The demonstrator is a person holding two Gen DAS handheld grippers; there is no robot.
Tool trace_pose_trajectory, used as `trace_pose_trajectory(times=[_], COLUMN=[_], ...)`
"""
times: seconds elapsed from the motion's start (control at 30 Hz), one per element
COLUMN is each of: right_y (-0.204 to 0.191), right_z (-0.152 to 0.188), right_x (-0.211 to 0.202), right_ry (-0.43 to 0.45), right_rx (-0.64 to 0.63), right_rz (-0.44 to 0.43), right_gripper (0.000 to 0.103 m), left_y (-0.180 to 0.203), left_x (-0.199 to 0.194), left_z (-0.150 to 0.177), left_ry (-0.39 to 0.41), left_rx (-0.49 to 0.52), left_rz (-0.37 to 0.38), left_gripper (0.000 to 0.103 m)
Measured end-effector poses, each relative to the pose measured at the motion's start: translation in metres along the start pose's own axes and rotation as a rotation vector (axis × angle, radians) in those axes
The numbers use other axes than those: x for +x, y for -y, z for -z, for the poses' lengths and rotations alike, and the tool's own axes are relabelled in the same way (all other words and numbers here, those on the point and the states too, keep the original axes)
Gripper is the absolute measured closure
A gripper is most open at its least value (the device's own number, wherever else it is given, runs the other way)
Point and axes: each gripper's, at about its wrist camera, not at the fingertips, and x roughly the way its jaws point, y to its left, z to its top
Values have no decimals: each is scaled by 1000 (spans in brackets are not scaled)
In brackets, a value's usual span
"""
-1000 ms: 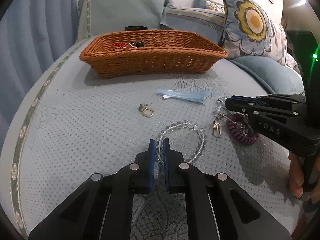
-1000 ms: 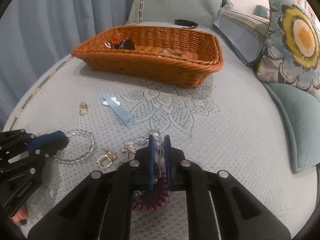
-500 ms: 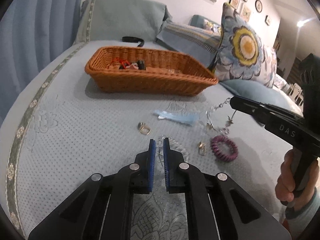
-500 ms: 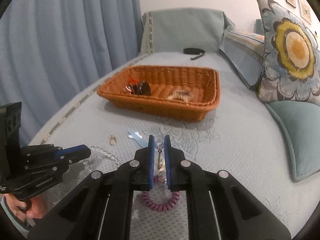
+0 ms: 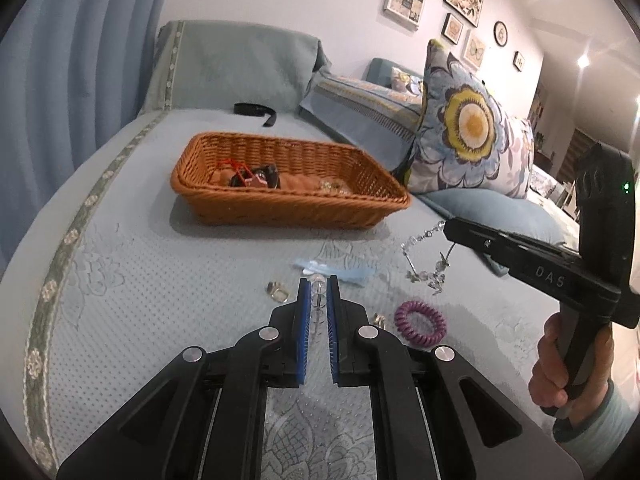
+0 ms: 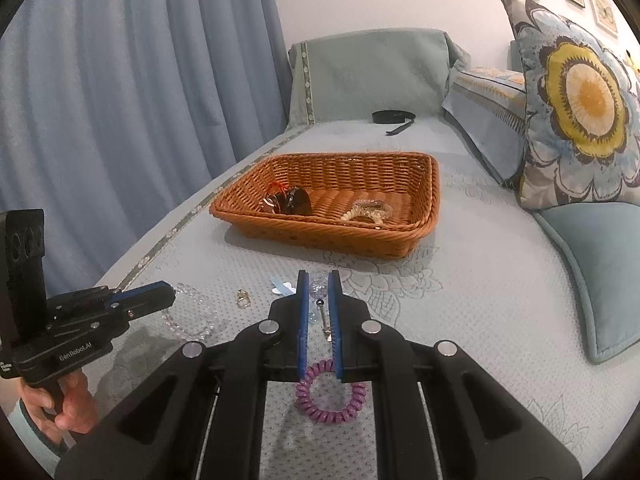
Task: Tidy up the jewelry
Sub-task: 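Grasp the silver charm chain with the right tool while the left tool lifts the bracelet, then carry both items into the wicker basket and open both tools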
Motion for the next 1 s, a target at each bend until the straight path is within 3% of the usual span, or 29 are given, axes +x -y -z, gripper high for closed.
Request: trace_pose_trajectory(times=[0.3,0.53,0.77,1.0], right_y=[1,7,17,23], right_z=[-7,-18,-56,-107], right_x=[-14,-25,-9,40], right_ry=[39,69,64,20], right_rx=[11,29,72,68], right_rz=[-17,-36,-63,-69], right_gripper=[96,96,95,95], left_y=[6,9,16,8], left_x=[-15,-12,-6,46], left_z=[-14,-29,-88,-138], left_ry=[56,55,117,118], left_rx=[4,4,51,18], left_rz=[50,60,79,106], left_gripper=[97,97,97,97])
